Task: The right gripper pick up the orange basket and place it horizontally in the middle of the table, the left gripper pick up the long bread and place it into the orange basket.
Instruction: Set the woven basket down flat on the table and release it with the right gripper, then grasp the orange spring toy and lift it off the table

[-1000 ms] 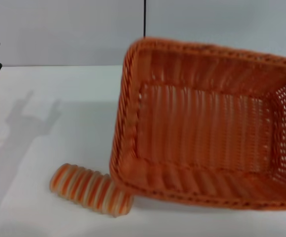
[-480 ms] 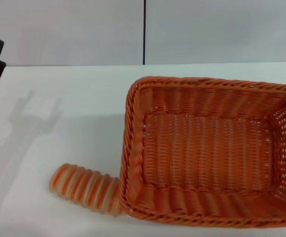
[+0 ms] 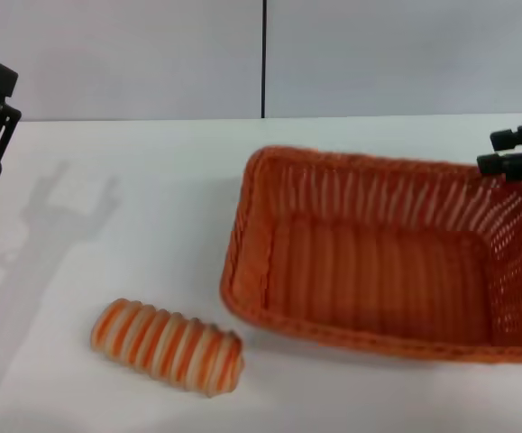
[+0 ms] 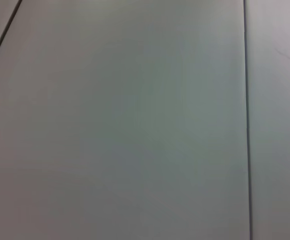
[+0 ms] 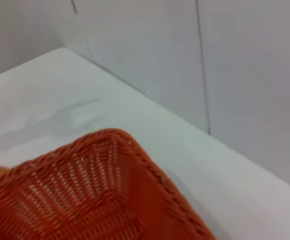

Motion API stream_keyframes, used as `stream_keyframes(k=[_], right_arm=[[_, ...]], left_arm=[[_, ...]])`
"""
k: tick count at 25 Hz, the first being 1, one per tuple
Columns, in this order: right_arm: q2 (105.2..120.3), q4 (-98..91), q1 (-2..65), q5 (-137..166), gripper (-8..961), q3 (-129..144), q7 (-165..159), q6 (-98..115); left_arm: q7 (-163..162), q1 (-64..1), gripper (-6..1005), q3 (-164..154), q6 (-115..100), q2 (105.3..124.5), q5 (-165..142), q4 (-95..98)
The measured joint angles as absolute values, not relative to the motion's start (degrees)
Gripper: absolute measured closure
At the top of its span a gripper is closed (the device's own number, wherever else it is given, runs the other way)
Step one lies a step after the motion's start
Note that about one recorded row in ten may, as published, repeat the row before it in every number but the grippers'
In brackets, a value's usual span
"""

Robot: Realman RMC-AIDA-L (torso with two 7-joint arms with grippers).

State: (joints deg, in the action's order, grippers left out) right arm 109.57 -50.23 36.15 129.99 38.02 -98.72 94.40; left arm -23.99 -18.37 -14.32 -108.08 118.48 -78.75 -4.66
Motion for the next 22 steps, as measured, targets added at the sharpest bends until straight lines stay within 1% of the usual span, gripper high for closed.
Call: stream_keyframes(k=[6,9,11,13,15,16,17,18,19,22], right_arm=[[111.46,-50.5,35.9,128.5,431,37.1,-96.3,90.1],[112.23,-50.7,34.5,123.9,435,35.4,-93.9,89.2],[112.90,-50.7,32.3,117.6,437,32.9,-90.4,89.3],[113.60,-50.1,29.2,109.9,438,30.8,-85.7,90.0],[114.12,-48.6,25.5,100.9,438,29.9,-81.1,90.7],[114.37,-47.5,23.8,97.0,438,29.6,-79.5,90.8],[114.69,-45.8,22.0,92.1,438,29.2,-77.3,91.0],[115.02,-43.7,20.2,87.4,438,28.5,-74.7,91.2],[115.43,-41.3,18.6,83.2,438,27.8,-71.7,91.7],[116.10,-34.4,15.4,74.0,438,26.6,-63.7,93.2]], left_arm=[[-24.0,-18.6,230,-14.9,-107.8,118.45,-78.8,-4.7],[-24.0,-19.1,230,-15.2,-107.1,118.43,-78.8,-4.5],[-24.0,-19.1,229,-15.2,-107.1,118.43,-78.8,-4.5],[-24.0,-19.1,229,-15.2,-107.1,118.43,-78.8,-4.5],[-27.1,-19.9,229,-22.2,-107.6,118.13,-78.8,2.4],[-27.1,-19.9,229,-22.2,-107.6,118.13,-78.8,2.4],[-27.1,-19.9,229,-22.2,-107.6,118.13,-78.8,2.4],[-33.9,-19.9,229,-23.8,-107.0,118.06,-78.8,7.8],[-35.0,-19.9,229,-24.0,-106.8,118.06,-78.8,8.6],[-38.9,-20.0,229,-24.8,-106.5,118.02,-78.8,11.1]])
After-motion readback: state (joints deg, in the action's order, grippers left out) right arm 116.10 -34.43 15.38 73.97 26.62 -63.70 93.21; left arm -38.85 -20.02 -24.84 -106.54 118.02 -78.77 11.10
